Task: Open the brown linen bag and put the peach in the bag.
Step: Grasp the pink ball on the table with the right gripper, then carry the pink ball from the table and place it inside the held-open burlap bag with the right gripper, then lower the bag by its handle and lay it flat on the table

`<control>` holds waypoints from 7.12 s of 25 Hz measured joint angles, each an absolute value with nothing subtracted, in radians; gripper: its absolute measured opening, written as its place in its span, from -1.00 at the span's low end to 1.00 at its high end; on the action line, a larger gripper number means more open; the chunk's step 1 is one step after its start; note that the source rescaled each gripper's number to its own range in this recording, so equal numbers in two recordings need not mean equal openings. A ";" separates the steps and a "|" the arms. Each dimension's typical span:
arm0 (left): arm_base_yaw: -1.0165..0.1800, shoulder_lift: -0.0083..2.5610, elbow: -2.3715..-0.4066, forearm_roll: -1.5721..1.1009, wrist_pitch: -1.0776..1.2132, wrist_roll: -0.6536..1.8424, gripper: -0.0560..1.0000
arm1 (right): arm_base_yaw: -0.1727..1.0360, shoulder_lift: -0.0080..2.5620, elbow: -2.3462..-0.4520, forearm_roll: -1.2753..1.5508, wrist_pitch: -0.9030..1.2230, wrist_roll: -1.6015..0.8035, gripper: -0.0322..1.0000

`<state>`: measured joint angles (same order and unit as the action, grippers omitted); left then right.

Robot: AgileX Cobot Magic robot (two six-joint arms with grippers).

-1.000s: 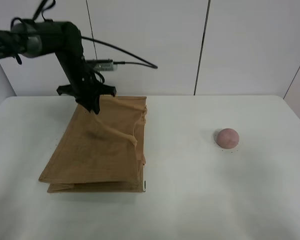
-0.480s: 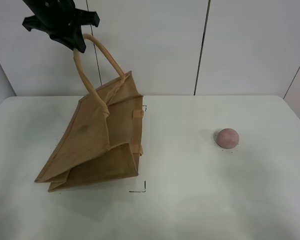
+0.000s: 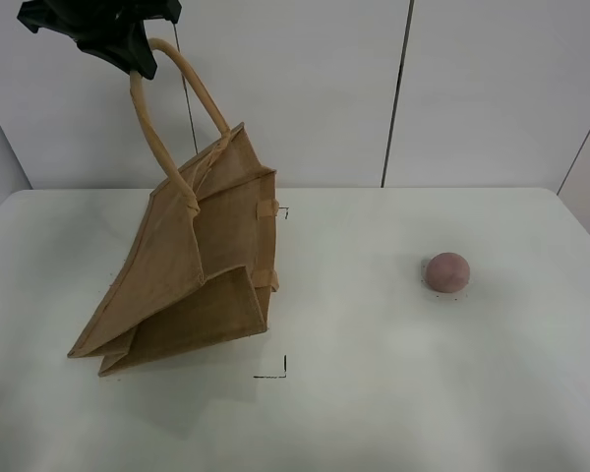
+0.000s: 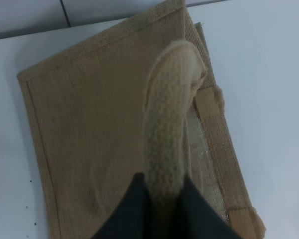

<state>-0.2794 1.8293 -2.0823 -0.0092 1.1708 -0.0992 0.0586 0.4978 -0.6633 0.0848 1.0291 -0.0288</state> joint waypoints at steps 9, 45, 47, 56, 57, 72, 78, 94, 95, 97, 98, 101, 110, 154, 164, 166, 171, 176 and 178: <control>-0.279 1.829 -2.082 -0.009 1.171 -0.096 -0.89 | 0.059 1.305 -0.959 0.085 0.973 -0.029 1.00; -0.279 1.829 -2.082 -0.009 1.171 -0.090 -0.89 | 0.102 2.228 -1.542 0.035 0.876 0.010 0.45; -0.279 1.829 -2.082 -0.009 1.171 -0.090 -0.89 | 0.102 2.228 -1.543 0.035 0.876 0.013 -0.20; -0.279 1.828 -2.082 -0.009 1.171 -0.090 -0.89 | 0.102 2.128 -1.610 0.095 0.921 -0.039 -0.94; -0.279 1.825 -2.082 -0.009 1.171 -0.089 -0.89 | 0.102 2.109 -1.631 0.125 0.936 -0.062 -0.94; -0.279 1.797 -2.082 -0.008 1.171 -0.079 -0.89 | 0.365 2.050 -1.884 0.568 0.951 -0.299 -0.94; -0.279 1.797 -2.082 -0.009 1.171 -0.079 -0.89 | 0.522 2.176 -1.884 0.599 0.852 -0.515 -0.94; -0.279 1.795 -2.082 -0.009 1.171 -0.078 -0.89 | 0.618 2.342 -1.884 0.828 0.629 -0.781 -0.94; -0.279 1.795 -2.082 -0.009 1.171 -0.078 -0.89 | 0.619 2.347 -1.884 0.831 0.623 -0.782 -0.94; -0.279 1.795 -2.082 -0.009 1.171 -0.078 -0.89 | 0.620 2.355 -1.884 0.833 0.614 -0.784 -0.84; -0.279 1.795 -2.082 -0.009 1.171 -0.078 -0.89 | 0.620 2.360 -1.884 0.833 0.614 -0.784 -0.66; -0.279 1.795 -2.082 -0.009 1.171 -0.078 -0.89 | 0.620 2.364 -1.884 0.833 0.614 -0.785 0.32; -0.279 1.795 -2.082 -0.009 1.171 -0.078 -0.89 | 0.617 2.324 -1.884 0.614 0.687 -0.613 1.00; -0.279 1.795 -2.082 -0.009 1.171 -0.078 -0.89 | 0.132 2.019 -1.782 0.037 1.215 -0.064 1.00; -0.279 1.795 -2.082 -0.009 1.171 -0.078 -0.89 | 0.129 1.569 -1.256 0.054 1.215 -0.058 1.00; -0.279 1.795 -2.082 -0.009 1.171 -0.078 -0.89 | 0.129 1.434 -1.132 0.054 1.216 -0.058 1.00; -0.279 1.795 -2.082 -0.010 1.171 -0.078 -0.89 | 0.129 1.112 -0.874 0.054 1.206 -0.059 1.00; -0.279 1.795 -2.082 -0.010 1.171 -0.078 -0.89 | 0.129 0.790 -0.675 0.054 1.105 -0.059 1.00; -0.279 1.795 -2.082 -0.010 1.171 -0.078 -0.89 | 0.129 0.653 -0.602 0.054 1.065 -0.059 1.00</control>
<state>-0.2794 1.7948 -2.0823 -0.0098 1.1708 -0.0776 0.1294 0.6527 -0.6021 0.0541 1.0649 -0.0592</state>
